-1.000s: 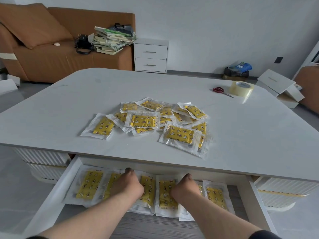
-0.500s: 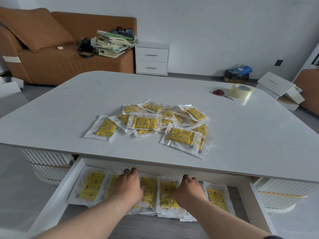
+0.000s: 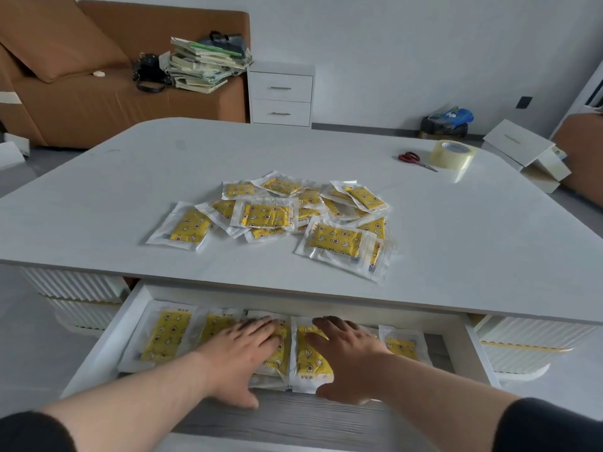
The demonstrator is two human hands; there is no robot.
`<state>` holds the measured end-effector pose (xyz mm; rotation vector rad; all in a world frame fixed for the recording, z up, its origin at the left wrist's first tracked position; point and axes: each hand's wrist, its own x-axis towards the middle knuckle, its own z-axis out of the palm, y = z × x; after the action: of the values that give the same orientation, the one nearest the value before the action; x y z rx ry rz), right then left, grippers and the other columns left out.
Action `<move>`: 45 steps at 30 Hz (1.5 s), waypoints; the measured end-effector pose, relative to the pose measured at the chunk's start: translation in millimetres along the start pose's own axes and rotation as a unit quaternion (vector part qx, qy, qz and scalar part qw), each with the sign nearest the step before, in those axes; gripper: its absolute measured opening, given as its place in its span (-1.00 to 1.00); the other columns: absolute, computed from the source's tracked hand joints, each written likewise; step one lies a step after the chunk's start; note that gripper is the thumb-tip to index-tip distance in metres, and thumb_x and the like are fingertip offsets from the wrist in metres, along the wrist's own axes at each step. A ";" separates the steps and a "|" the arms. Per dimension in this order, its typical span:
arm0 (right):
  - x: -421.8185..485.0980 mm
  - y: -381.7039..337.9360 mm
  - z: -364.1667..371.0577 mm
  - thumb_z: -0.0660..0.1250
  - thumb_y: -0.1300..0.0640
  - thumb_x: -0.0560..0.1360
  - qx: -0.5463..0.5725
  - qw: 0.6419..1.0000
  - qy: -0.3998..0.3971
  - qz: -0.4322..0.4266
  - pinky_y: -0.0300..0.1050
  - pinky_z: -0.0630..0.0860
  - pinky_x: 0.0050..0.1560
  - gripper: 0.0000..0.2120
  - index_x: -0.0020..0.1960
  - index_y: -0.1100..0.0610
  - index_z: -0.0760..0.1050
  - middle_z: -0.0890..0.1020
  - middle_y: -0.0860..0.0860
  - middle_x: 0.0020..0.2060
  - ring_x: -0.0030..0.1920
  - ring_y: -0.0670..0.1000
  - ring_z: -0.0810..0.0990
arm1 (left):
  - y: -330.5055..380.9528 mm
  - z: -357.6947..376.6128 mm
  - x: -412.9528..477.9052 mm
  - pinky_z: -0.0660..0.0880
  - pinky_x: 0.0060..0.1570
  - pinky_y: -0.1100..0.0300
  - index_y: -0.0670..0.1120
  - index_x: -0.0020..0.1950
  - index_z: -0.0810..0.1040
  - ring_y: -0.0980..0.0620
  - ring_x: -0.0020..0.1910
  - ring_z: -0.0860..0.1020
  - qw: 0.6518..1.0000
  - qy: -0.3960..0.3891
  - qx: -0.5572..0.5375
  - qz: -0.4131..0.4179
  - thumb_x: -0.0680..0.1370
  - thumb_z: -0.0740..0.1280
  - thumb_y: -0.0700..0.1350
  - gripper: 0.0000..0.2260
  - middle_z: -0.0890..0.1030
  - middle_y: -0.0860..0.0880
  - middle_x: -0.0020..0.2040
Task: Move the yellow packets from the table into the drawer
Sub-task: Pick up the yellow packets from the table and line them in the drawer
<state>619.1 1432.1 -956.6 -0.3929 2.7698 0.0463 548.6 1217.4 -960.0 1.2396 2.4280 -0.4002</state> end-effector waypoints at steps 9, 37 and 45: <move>7.1 -10.9 2.7 0.31 -0.22 0.48 -0.031 0.999 0.012 -0.030 0.13 0.02 0.52 -0.22 0.52 0.03 0.02 0.01 0.11 0.55 0.54 0.17 -0.01 | -2.1 1.4 4.9 -0.33 0.38 0.11 -0.02 0.58 -0.09 -0.06 0.56 -0.19 0.999 0.036 -0.019 0.007 0.56 0.28 -0.04 -0.28 -0.17 -0.08 0.59; 20.5 -0.1 8.7 0.30 -0.08 0.54 0.140 0.986 0.031 0.091 -0.04 0.42 0.28 -0.59 0.35 0.03 0.45 0.47 0.00 0.30 0.29 0.08 0.42 | -10.5 9.3 24.6 0.29 0.42 0.10 0.14 0.43 0.40 0.05 0.45 0.32 0.963 0.082 -0.249 -0.060 0.54 0.30 0.07 -0.56 0.30 0.18 0.48; 24.8 1.3 12.0 0.35 -0.07 0.52 0.192 0.974 0.038 0.116 -0.10 0.44 0.26 -0.53 0.40 -0.03 0.41 0.44 -0.07 0.34 0.32 0.03 0.41 | -14.8 7.0 29.8 0.20 0.47 0.12 0.10 0.37 0.48 0.05 0.45 0.31 0.964 0.097 -0.240 -0.066 0.59 0.28 -0.03 -0.66 0.32 0.14 0.49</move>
<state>600.2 1427.7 -976.3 0.0303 2.7955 -0.4489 521.9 1227.2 -978.6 0.9421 2.5622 0.2806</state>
